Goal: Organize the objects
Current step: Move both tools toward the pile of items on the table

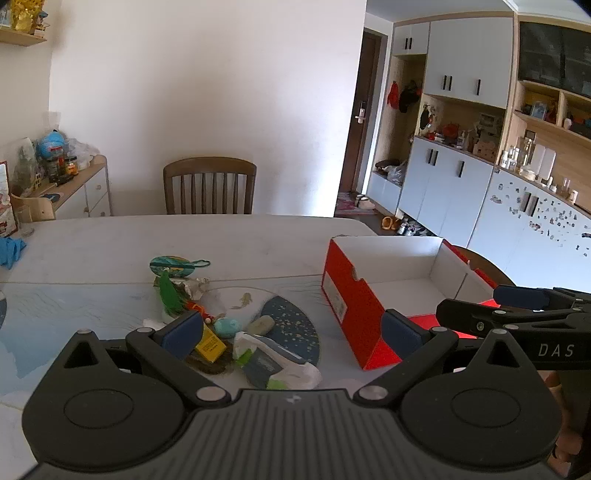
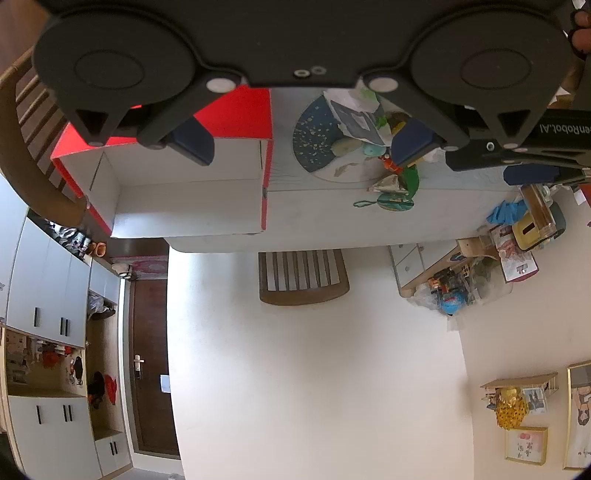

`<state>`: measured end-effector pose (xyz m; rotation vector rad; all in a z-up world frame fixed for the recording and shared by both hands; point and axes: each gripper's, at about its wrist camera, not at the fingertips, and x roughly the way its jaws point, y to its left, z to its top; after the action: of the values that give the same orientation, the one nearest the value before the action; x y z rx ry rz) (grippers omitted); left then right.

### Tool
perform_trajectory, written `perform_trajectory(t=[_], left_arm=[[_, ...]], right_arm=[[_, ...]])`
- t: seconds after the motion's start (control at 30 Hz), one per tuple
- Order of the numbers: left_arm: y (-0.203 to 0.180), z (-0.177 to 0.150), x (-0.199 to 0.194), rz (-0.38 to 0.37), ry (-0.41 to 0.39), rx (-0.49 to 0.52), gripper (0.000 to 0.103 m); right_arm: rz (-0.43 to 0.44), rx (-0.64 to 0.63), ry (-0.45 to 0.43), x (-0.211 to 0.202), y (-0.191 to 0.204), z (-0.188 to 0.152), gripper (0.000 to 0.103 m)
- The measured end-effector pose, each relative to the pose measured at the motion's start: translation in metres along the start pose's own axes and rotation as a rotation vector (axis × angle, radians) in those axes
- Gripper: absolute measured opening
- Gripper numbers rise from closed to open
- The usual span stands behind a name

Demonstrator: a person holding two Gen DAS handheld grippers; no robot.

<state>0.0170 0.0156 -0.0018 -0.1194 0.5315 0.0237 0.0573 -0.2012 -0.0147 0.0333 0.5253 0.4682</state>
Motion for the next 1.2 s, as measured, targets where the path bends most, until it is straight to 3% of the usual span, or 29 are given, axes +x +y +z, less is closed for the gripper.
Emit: perform_trajectory(t=[0.5, 0.93, 1.1, 1.2], left_arm=[[0.045, 0.003, 0.030, 0.005, 0.056, -0.044, 0.102], [0.102, -0.043, 0.087, 0.120, 0.224, -0.007, 0.102], [0.112, -0.058, 0.107, 0.079, 0.281, 0.016, 0.102], [0.112, -0.065, 0.118, 0.070, 0.303, 0.058, 0.096]], right_arm=[[0.020, -0.023, 0.072, 0.046, 0.025, 0.007, 0.102], [0.040, -0.073, 0.228, 0.107, 0.046, -0.006, 0.099], [0.039, -0.100, 0.293, 0.128, 0.054, -0.014, 0.097], [0.040, -0.107, 0.334, 0.142, 0.055, -0.018, 0.093]])
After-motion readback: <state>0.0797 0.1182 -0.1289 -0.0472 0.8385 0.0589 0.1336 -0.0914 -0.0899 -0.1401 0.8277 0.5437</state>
